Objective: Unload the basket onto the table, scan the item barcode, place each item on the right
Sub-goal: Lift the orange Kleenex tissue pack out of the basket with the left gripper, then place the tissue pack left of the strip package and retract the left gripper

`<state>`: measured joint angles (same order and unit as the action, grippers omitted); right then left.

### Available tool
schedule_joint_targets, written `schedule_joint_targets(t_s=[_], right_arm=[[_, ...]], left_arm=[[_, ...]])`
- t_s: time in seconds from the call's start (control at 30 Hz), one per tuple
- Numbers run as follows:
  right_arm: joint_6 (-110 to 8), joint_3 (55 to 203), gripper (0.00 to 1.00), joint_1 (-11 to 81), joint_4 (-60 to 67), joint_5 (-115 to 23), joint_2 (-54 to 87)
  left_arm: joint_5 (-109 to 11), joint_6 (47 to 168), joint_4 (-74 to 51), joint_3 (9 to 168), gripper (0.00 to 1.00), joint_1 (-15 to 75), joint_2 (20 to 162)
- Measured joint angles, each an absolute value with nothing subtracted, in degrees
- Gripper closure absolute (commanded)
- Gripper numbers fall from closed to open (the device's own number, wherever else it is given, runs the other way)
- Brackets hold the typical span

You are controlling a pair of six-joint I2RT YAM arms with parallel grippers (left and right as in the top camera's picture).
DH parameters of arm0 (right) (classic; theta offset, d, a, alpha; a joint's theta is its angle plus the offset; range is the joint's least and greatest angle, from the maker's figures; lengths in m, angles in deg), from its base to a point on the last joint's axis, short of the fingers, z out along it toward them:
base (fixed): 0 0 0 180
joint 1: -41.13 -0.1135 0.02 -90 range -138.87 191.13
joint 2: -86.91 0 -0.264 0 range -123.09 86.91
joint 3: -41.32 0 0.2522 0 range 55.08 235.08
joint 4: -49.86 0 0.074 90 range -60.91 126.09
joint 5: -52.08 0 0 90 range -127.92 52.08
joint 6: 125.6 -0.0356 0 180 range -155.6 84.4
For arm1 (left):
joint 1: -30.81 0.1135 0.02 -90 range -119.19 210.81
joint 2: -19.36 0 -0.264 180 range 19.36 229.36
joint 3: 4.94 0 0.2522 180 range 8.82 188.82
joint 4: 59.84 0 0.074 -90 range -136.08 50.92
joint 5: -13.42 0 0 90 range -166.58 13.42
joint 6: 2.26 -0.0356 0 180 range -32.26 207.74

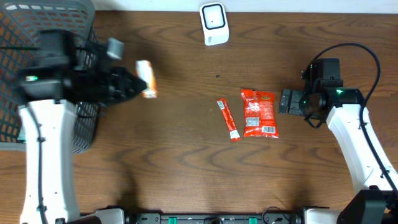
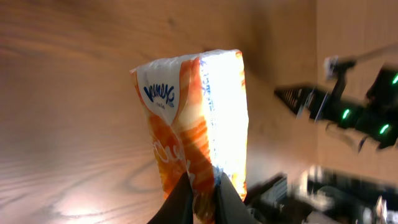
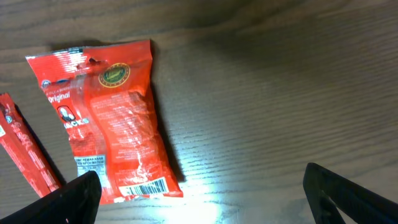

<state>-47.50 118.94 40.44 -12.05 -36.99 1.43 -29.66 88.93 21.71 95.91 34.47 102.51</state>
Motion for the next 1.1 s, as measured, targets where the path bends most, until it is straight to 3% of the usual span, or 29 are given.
schedule_joint_targets(t_s=[0.33, 0.57, 1.1], right_arm=[[-47.5, 118.9, 0.01, 40.4, -12.0, -37.0, 1.4], [-47.5, 118.9, 0.01, 40.4, -12.0, -37.0, 1.4], [-47.5, 118.9, 0.01, 40.4, -12.0, -37.0, 1.4]], left_arm=[[-29.2, 91.1, -6.0, 72.1, 0.93, 19.2, 102.9], [-40.2, 102.3, -23.3, 60.7, 0.93, 10.7, 103.7], [-58.8, 111.8, -29.7, 59.1, 0.92, 3.8, 111.4]])
